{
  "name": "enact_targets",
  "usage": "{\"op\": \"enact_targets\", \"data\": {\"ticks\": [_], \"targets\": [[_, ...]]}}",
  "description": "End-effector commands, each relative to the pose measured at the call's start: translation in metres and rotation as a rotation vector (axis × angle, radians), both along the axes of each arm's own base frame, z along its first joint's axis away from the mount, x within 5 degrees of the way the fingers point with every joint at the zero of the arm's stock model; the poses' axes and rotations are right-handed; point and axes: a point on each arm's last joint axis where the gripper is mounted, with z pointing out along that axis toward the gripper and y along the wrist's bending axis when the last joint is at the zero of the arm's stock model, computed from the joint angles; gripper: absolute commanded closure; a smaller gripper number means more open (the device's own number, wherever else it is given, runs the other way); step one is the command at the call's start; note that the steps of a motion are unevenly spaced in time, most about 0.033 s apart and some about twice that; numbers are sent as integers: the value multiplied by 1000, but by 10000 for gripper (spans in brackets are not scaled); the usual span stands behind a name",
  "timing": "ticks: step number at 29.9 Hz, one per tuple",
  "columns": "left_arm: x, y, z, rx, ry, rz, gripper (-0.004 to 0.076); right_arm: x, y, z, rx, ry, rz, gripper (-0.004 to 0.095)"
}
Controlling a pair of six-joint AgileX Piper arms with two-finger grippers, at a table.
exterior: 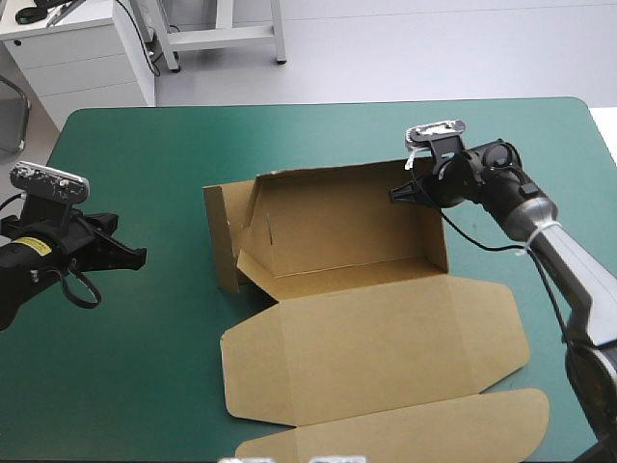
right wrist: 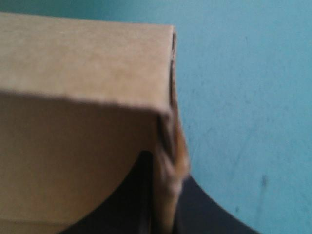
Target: Fold the box
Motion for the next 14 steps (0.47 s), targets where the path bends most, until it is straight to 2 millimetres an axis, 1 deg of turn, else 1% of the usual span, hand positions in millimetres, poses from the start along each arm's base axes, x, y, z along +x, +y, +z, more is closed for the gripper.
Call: {"op": "enact_targets", "data": {"ticks": [1, 4, 6, 9, 10, 12, 13, 14], "targets": [[-1, -2, 14, -52, -91, 7, 731, 16, 6, -5, 9, -42, 19, 908], [-2, -4, 14, -73, -92, -4, 731, 28, 10, -7, 6, -59, 25, 833], [-2, -4, 14, -73, -93, -3, 731, 32, 11, -5, 6, -53, 24, 736], [-2, -3, 14, -70, -93, -2, 731, 33, 12, 4, -4, -75, 46, 524], [-2, -3, 14, -70, -93, -2, 731, 33, 12, 10, -16, -70, 57, 414], [-2, -3, 14, -70, -93, -2, 731, 31, 11, 19, -41, -57, 79, 273], [-2, -3, 14, -70, -93, -2, 731, 29, 10, 27, -50, -42, 84, 192], [-2, -3, 14, -70, -93, -2, 731, 28, 9, 33, -58, -28, 86, 156]]}}
